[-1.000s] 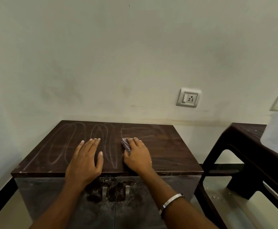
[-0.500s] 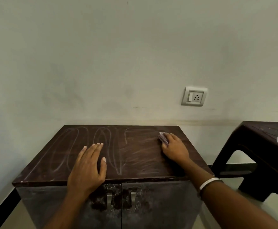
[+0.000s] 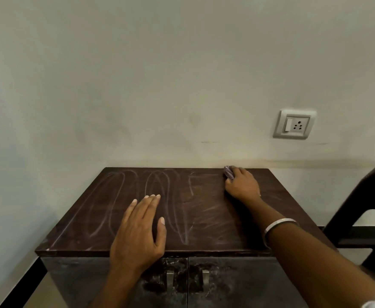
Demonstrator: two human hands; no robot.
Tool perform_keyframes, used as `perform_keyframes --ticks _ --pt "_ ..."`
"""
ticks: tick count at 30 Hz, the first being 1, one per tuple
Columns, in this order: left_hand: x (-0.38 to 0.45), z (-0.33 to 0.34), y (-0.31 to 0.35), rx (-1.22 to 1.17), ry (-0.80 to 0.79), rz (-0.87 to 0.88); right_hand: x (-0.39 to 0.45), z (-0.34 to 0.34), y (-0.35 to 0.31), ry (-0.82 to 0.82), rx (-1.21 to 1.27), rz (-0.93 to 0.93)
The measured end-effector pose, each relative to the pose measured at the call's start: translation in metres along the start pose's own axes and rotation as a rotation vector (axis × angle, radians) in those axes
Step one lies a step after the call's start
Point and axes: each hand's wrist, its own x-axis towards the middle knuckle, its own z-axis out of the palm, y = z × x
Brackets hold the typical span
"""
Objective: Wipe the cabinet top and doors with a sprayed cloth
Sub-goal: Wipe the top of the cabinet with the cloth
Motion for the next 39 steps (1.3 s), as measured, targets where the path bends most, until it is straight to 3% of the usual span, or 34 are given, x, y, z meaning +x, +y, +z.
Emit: perform_keyframes --ticks 6,11,20,25,30,39 --pt "0.0 0.0 -0.001 -0.006 0.007 0.007 -0.004 0.039 -0.076 -0.072 0.054 -0.213" --pt "0.001 -0.004 -0.001 -0.023 -0.014 0.05 0.001 0.037 -0.075 -0.141 0.063 -0.284" --pt "-0.001 -0.008 -0.013 -0.068 -0.01 0.038 0.032 -0.018 0.043 -0.051 0.015 0.021" --pt "-0.004 -0.016 -0.044 -0.071 0.03 -0.078 0.039 -0.02 0.061 0.019 0.038 0.104" --pt "-0.005 -0.017 -0.043 -0.093 0.041 -0.067 0.036 -0.002 0.022 0.016 -0.011 0.106" --pt "-0.003 -0.025 -0.051 -0.107 0.125 -0.083 0.006 0.053 -0.11 -0.072 0.031 -0.134"
